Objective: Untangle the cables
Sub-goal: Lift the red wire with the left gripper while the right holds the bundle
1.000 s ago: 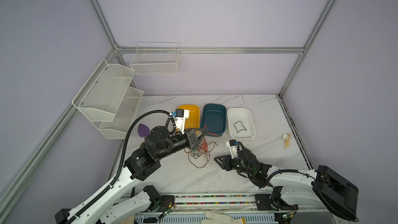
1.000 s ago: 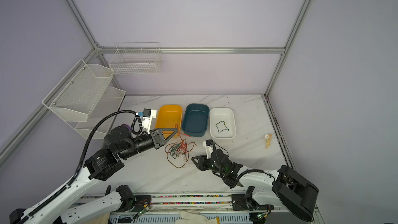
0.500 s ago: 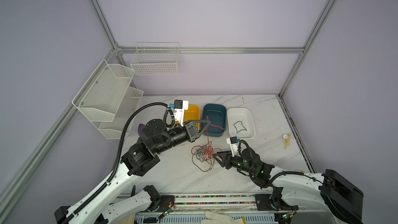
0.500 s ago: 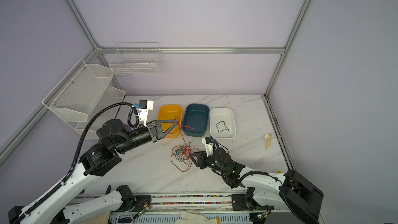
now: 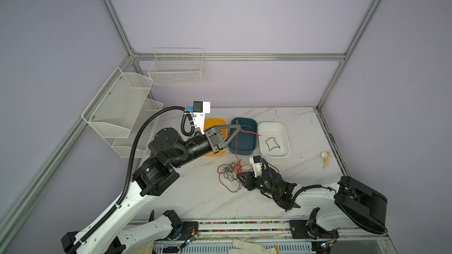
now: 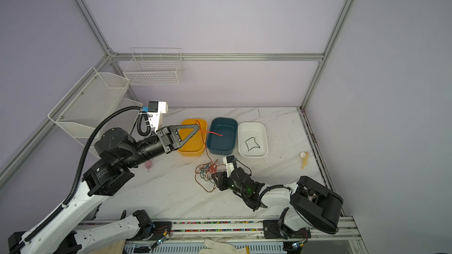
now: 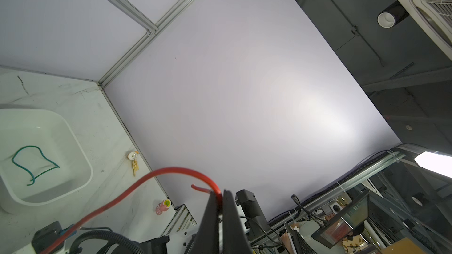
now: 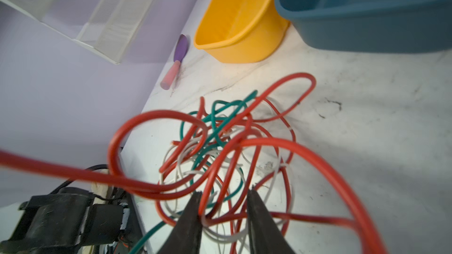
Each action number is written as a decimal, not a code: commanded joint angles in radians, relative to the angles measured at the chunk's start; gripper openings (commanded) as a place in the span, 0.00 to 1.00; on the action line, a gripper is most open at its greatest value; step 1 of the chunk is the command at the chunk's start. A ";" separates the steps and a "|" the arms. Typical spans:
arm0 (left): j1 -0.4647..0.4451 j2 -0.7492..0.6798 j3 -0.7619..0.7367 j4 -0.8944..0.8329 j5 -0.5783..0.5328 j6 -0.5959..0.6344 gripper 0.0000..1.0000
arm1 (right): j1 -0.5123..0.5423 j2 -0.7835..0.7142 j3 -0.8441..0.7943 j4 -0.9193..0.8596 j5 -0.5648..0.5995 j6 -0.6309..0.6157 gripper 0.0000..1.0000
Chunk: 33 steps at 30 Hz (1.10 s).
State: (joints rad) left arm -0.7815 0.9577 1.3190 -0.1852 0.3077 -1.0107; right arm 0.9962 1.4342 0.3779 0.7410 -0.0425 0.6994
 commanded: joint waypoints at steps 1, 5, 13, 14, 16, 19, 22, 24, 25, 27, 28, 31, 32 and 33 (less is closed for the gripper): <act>-0.004 -0.008 0.158 0.041 0.012 0.027 0.00 | 0.006 0.054 -0.005 0.039 0.063 0.035 0.30; -0.004 0.006 0.238 -0.022 0.006 0.073 0.00 | 0.007 0.098 -0.021 0.059 0.077 0.039 0.29; -0.004 0.077 0.503 -0.248 -0.050 0.221 0.00 | 0.006 0.159 -0.087 0.133 0.085 0.045 0.33; -0.002 0.090 0.537 -0.265 -0.050 0.229 0.00 | 0.007 0.164 -0.096 0.143 0.085 0.047 0.33; -0.002 0.111 0.583 -0.284 -0.051 0.239 0.00 | 0.006 0.173 -0.110 0.161 0.089 0.050 0.33; -0.002 0.135 0.638 -0.308 -0.059 0.259 0.00 | 0.006 0.175 -0.126 0.188 0.081 0.046 0.33; -0.002 0.148 0.674 -0.342 -0.085 0.290 0.00 | 0.007 0.148 -0.143 0.191 0.076 0.036 0.33; -0.002 0.150 0.668 -0.348 -0.087 0.297 0.00 | 0.007 0.106 -0.156 0.192 0.064 0.023 0.34; -0.002 0.148 0.655 -0.350 -0.087 0.300 0.00 | 0.006 0.068 -0.161 0.181 0.059 0.019 0.34; -0.002 0.144 0.622 -0.355 -0.095 0.311 0.00 | 0.005 -0.026 -0.163 0.130 0.055 0.005 0.35; -0.002 0.141 0.604 -0.360 -0.106 0.322 0.00 | 0.006 -0.082 -0.163 0.089 0.063 -0.004 0.36; 0.003 0.142 0.602 -0.416 -0.173 0.402 0.00 | 0.006 -0.244 -0.144 -0.069 0.092 -0.042 0.38; 0.006 0.145 0.609 -0.443 -0.207 0.433 0.00 | 0.007 -0.299 -0.133 -0.128 0.104 -0.053 0.40; 0.008 0.148 0.613 -0.464 -0.238 0.465 0.00 | 0.006 -0.353 -0.126 -0.180 0.111 -0.064 0.41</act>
State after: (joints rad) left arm -0.7807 1.1065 1.9167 -0.5880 0.1661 -0.6678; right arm 0.9981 1.1946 0.2253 0.7460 0.0299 0.6853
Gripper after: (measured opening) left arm 0.048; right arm 0.400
